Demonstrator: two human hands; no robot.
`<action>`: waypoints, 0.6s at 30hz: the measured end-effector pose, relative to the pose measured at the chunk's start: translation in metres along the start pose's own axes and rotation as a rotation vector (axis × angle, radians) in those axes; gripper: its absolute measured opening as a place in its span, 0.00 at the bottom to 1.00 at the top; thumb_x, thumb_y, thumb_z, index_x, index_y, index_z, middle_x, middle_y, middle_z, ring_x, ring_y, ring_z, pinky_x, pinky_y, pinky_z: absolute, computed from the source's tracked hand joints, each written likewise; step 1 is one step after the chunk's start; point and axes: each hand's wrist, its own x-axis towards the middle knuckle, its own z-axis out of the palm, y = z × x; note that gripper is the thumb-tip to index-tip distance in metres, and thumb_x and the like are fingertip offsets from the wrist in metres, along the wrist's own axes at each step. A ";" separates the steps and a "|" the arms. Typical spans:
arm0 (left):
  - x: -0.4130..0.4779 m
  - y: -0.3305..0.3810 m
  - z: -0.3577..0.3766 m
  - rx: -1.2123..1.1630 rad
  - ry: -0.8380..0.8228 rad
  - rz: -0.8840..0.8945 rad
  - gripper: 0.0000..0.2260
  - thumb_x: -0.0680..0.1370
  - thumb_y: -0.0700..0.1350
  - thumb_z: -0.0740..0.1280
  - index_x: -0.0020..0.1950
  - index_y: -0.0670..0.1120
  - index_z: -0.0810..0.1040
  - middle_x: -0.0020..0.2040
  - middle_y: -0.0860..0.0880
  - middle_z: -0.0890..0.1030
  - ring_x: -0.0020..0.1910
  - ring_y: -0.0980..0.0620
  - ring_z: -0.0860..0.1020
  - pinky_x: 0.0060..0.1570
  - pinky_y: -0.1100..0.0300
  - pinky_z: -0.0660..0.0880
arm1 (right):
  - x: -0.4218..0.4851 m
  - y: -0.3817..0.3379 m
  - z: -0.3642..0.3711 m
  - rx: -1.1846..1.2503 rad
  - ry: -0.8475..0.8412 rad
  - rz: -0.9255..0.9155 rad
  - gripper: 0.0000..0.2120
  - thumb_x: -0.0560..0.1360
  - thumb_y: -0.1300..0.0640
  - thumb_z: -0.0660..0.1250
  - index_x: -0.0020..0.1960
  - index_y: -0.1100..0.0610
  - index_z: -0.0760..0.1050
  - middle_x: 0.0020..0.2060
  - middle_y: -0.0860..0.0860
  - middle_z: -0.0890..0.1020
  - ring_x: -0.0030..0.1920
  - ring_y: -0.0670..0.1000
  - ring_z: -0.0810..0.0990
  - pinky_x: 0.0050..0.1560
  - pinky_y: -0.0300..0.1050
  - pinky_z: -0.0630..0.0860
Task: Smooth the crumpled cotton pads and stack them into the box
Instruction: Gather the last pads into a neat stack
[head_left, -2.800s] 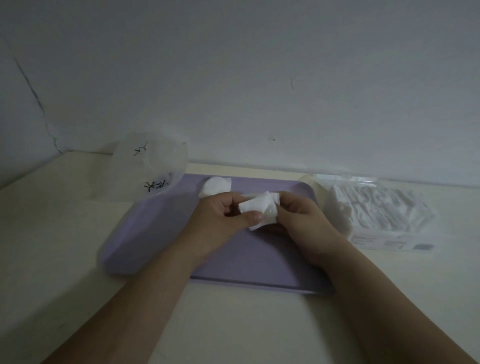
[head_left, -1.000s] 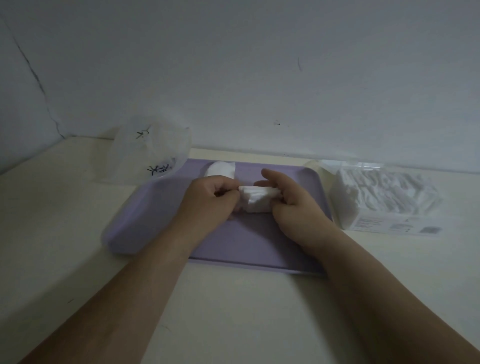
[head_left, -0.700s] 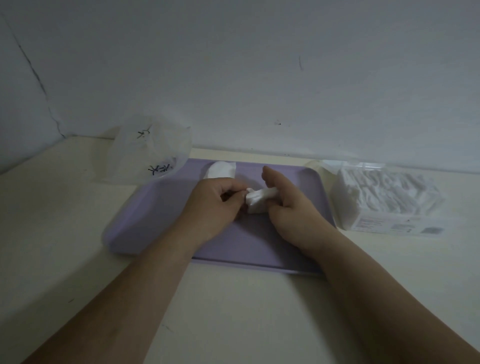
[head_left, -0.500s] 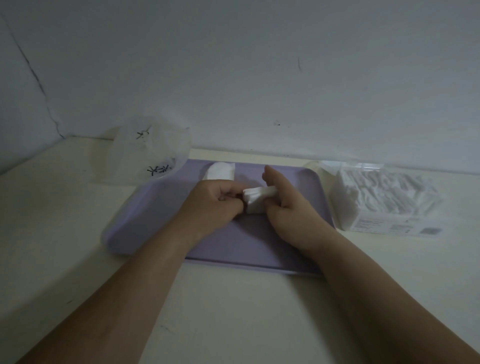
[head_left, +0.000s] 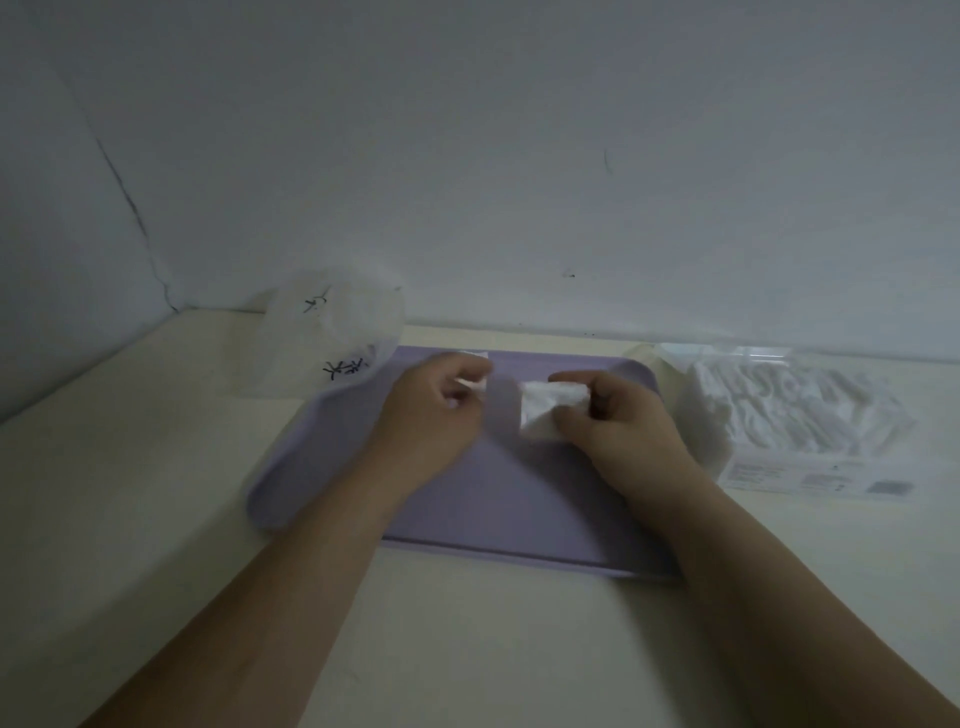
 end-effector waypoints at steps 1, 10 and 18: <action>0.006 -0.003 -0.003 0.088 0.065 0.009 0.14 0.77 0.34 0.66 0.56 0.51 0.83 0.56 0.53 0.83 0.54 0.51 0.82 0.57 0.60 0.77 | 0.001 0.000 -0.001 0.070 0.015 0.032 0.12 0.77 0.66 0.71 0.55 0.52 0.83 0.49 0.50 0.88 0.50 0.49 0.84 0.56 0.49 0.81; 0.023 0.000 -0.005 0.552 -0.263 -0.006 0.14 0.80 0.37 0.62 0.62 0.41 0.82 0.65 0.42 0.80 0.64 0.41 0.77 0.65 0.50 0.73 | 0.001 -0.001 0.001 0.291 0.047 0.110 0.11 0.76 0.68 0.72 0.54 0.54 0.82 0.44 0.50 0.86 0.44 0.48 0.84 0.42 0.43 0.81; 0.000 -0.003 -0.010 0.255 -0.232 -0.059 0.10 0.73 0.49 0.78 0.51 0.53 0.81 0.51 0.55 0.83 0.47 0.57 0.81 0.48 0.60 0.77 | 0.003 0.008 -0.003 0.081 0.137 0.065 0.04 0.74 0.63 0.72 0.44 0.55 0.83 0.34 0.45 0.84 0.36 0.44 0.79 0.40 0.44 0.75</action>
